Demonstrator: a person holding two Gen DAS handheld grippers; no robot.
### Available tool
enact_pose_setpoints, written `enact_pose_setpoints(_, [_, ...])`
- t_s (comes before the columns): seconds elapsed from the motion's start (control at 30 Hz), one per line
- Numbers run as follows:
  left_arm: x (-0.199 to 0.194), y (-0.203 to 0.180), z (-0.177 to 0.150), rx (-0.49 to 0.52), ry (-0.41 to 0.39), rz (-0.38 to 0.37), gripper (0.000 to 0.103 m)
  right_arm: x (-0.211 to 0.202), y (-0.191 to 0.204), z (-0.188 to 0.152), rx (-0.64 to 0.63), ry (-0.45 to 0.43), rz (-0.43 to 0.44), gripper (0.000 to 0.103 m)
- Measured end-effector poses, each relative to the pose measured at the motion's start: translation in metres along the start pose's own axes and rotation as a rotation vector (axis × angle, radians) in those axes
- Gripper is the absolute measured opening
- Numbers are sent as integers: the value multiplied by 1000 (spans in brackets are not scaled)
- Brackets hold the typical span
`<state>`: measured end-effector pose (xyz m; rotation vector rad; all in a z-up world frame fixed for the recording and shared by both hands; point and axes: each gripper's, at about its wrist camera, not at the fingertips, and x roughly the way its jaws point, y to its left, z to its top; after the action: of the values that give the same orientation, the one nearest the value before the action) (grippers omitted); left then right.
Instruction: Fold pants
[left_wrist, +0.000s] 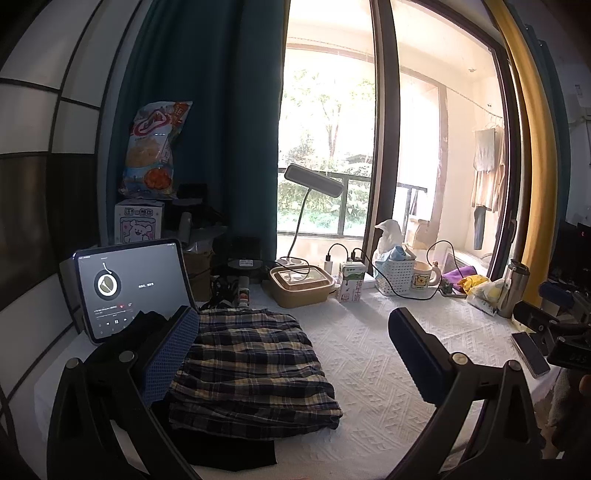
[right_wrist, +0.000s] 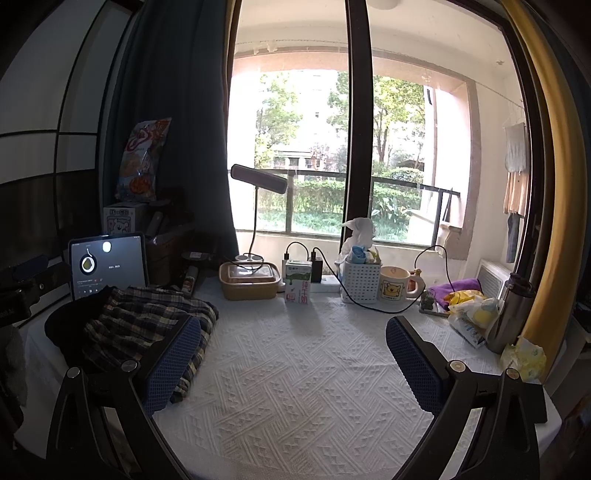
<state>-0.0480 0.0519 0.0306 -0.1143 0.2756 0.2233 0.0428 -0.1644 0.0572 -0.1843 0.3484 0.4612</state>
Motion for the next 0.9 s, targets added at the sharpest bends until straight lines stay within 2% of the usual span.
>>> enact_pose_setpoints(0.9, [1,3,1,1,1,-9,102,-4,0,1,8,-2,-13,101])
